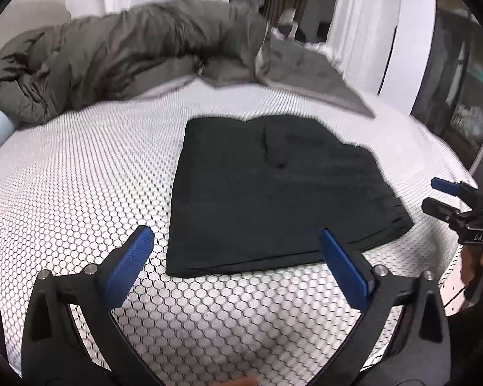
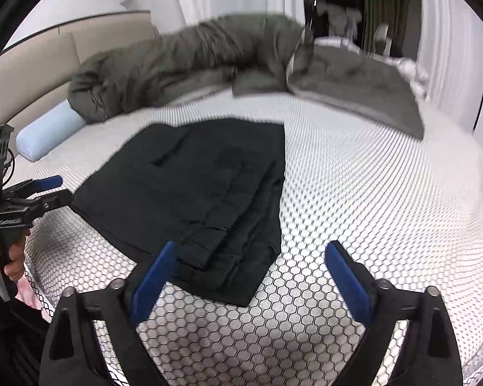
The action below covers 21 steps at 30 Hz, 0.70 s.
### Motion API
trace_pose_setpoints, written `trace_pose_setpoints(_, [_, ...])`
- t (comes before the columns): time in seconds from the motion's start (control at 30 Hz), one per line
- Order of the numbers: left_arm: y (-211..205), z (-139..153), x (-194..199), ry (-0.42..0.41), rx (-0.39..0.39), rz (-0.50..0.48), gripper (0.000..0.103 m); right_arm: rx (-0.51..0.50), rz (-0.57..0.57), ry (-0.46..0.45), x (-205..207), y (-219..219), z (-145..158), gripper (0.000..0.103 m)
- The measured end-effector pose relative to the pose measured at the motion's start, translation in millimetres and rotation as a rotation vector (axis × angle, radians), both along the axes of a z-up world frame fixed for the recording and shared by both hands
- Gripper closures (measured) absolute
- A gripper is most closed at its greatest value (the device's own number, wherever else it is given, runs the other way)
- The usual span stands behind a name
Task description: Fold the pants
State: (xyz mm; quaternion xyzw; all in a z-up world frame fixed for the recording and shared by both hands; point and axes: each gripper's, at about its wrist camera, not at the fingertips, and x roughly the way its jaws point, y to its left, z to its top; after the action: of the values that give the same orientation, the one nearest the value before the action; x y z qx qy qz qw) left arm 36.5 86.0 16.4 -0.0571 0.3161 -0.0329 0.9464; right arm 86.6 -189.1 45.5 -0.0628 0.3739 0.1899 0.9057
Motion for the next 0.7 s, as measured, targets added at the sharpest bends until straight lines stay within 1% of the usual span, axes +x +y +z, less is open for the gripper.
trace_pose_setpoints(0.03, [-1.8, 1.9, -6.2, -0.022, 0.002, 0.005, 0.001, 0.009, -0.005, -0.023, -3.0, 2.4, 2.7, 0.0])
trace_pose_setpoints(0.1, [-5.5, 4.7, -19.3, -0.064, 0.004, 0.024, 0.001, 0.039, -0.01, -0.062, -12.6, 1.0, 7.2, 0.0])
trace_pose_setpoints(0.17, [-9.2, 8.1, -21.9, -0.11, 0.012, 0.042, 0.001, 0.06, -0.006, -0.09, -19.4, 1.8, 8.7, 0.0])
trace_pose_setpoints(0.23, [-13.9, 10.5, -25.2, -0.144, 0.03, 0.049, 0.001, 0.057, -0.011, -0.125, -24.6, 5.1, 9.8, 0.0])
trace_pose_setpoints(0.3, [-19.2, 11.1, -22.1, -0.15, 0.049, 0.045, 0.001, 0.058, -0.008, -0.173, -28.3, 12.0, 8.6, 0.0])
trace_pose_setpoints(0.33, [-18.9, 11.0, -13.7, -0.151, 0.053, 0.043, 0.001, 0.056, -0.007, -0.181, -28.3, 15.3, 7.0, 0.0])
trace_pose_setpoints(0.4, [-22.3, 9.8, -14.3, -0.157, 0.067, 0.042, 0.001, 0.059, -0.007, -0.199, -25.6, 21.3, 6.7, 0.0])
trace_pose_setpoints(0.5, [-26.7, 8.0, -14.2, -0.164, 0.096, 0.044, 0.001, 0.073, 0.01, -0.214, -26.6, 27.4, 11.4, 0.0])
trace_pose_setpoints(0.7, [-24.4, 6.5, -14.7, -0.175, 0.116, 0.029, 0.001, 0.109, 0.032, -0.242, -30.6, 27.5, 19.6, 0.0])
